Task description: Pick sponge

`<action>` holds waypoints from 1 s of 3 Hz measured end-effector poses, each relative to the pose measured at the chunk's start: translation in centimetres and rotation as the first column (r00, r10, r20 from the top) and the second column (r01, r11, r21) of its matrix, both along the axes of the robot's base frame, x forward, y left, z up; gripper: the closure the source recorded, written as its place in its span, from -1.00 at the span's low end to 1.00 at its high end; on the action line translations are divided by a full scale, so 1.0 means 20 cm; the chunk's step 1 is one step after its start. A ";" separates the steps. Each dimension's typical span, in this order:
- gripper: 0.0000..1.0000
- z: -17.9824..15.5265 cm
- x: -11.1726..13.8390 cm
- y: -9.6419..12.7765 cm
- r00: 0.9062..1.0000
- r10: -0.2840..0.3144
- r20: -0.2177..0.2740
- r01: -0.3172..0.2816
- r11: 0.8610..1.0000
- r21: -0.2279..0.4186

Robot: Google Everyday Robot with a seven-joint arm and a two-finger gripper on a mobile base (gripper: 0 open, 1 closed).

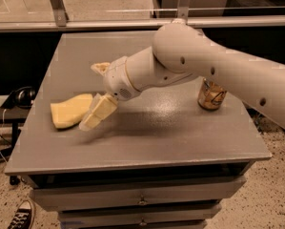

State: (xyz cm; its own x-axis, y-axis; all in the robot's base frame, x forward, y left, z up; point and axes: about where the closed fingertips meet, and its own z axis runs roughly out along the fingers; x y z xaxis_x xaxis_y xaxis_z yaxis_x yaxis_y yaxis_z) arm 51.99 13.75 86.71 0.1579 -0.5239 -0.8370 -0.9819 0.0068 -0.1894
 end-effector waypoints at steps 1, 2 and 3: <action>-0.90 -0.05 0.00 0.01 1.000 -0.016 -0.022 0.016 1.000 0.001; -0.57 -0.09 -0.01 0.01 0.999 -0.018 -0.046 0.018 1.000 0.016; -0.11 -0.09 -0.01 0.00 0.998 -0.020 -0.055 0.021 1.000 0.023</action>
Offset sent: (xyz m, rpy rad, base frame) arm -0.0024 -0.0022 -0.0290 0.0384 0.0787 -0.0293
